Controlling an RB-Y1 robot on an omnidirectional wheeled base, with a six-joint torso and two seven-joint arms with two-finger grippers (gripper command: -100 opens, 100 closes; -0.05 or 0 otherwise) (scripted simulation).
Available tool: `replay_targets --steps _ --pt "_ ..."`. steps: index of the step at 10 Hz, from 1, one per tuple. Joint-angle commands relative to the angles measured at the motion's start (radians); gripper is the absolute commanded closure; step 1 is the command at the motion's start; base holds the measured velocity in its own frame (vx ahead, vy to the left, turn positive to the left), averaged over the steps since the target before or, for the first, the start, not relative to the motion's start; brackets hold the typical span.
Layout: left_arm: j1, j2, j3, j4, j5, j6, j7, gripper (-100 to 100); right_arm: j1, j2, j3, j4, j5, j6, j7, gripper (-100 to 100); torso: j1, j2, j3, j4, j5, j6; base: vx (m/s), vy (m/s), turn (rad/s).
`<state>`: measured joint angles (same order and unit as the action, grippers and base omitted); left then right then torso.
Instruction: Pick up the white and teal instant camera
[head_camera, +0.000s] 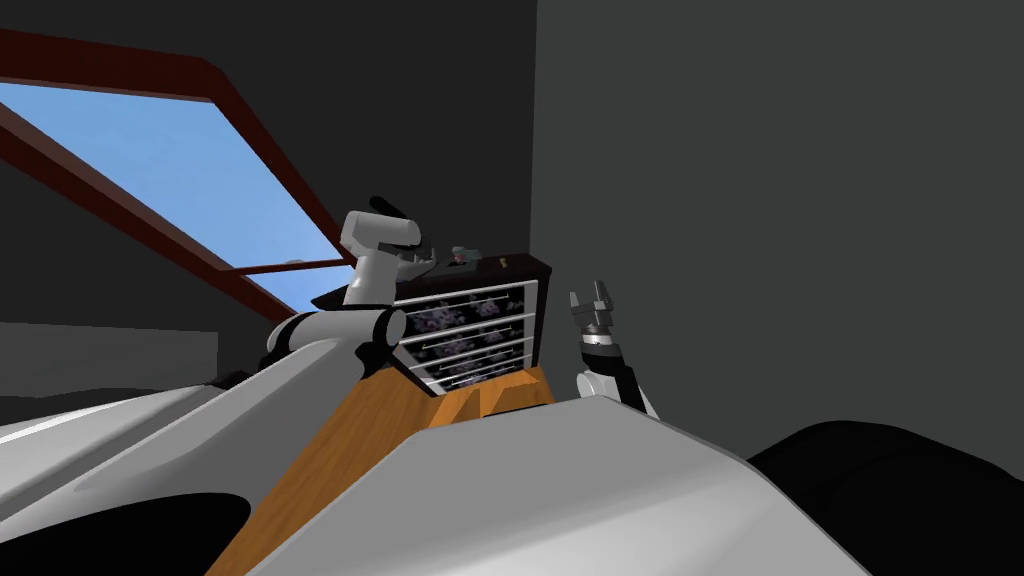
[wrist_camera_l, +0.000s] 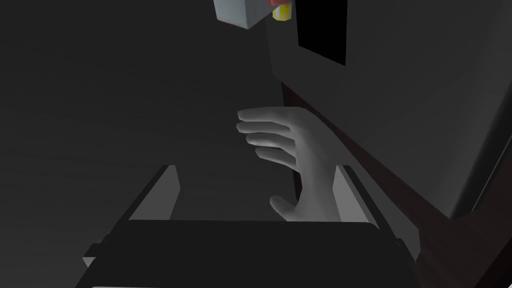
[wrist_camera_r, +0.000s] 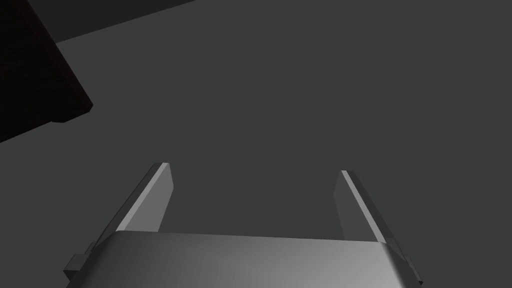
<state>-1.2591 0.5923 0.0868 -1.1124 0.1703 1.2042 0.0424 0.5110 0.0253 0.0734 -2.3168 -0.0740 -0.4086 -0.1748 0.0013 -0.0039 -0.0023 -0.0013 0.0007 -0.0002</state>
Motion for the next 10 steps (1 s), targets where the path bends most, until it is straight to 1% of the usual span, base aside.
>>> replay_targets --steps 1,2,3,4,5,6,7,8,9,10 --pt "-0.050 0.003 -0.003 0.050 0.011 0.050 0.000 -100 0.000 0.000 0.000 0.000 0.000 0.000 0.000 0 0.000 0.000 0.000 0.000 0.000 0.000 0.060 0.046 -0.056" --pt "-0.054 0.003 -0.003 0.051 0.011 0.063 0.000 -100 0.000 0.000 0.000 0.000 0.000 0.000 0.000 0 0.000 0.000 0.000 0.000 0.000 0.000 0.024 0.022 0.001" --pt "-0.097 0.008 -0.008 0.095 0.032 0.101 0.000 -100 0.000 0.000 0.000 0.000 0.000 0.000 0.000 0 -0.001 0.001 0.001 0.000 0.000 -0.001 0.040 0.035 -0.114" --pt "-0.116 0.008 -0.008 0.110 0.032 0.127 0.000 -100 0.000 0.000 0.000 0.000 0.000 0.000 0.000 0 0.000 0.001 0.001 0.000 0.000 0.000 0.047 0.042 -0.082" --pt "-0.149 0.012 -0.013 0.142 0.054 0.158 0.000 -100 0.000 0.000 0.000 0.000 0.000 0.000 0.000 0 0.000 0.001 0.000 0.000 0.000 0.000 0.065 0.060 -0.122" --pt "-0.174 0.012 -0.013 0.168 0.054 0.185 0.000 -100 0.000 0.000 0.000 0.000 0.000 0.000 0.000 0 0.001 0.000 0.000 0.000 0.000 0.000 0.062 0.043 -0.082" --pt "-0.174 0.012 -0.013 0.168 0.054 0.188 0.000 -100 0.000 0.000 0.000 0.000 0.000 0.000 0.000 0 0.000 0.000 0.000 0.000 0.000 0.000 0.025 0.012 0.006" --pt "-0.219 0.015 -0.019 0.215 0.075 0.228 -0.001 -100 0.000 0.000 0.000 0.000 0.000 0.000 0.000 0 -0.001 0.001 0.000 0.000 0.000 -0.001 0.042 0.035 -0.130" --pt "-0.228 0.015 -0.019 0.224 0.075 0.245 -0.001 -100 0.000 0.000 0.000 0.000 0.000 0.000 0.000 0 -0.001 0.001 0.000 0.000 0.000 0.000 0.045 0.043 -0.083" --pt "-0.268 0.017 -0.025 0.262 0.097 0.280 -0.002 -100 0.000 0.000 0.000 0.000 0.000 0.000 0.000 0 0.000 0.001 0.000 0.000 0.000 -0.001 0.059 0.055 -0.097"
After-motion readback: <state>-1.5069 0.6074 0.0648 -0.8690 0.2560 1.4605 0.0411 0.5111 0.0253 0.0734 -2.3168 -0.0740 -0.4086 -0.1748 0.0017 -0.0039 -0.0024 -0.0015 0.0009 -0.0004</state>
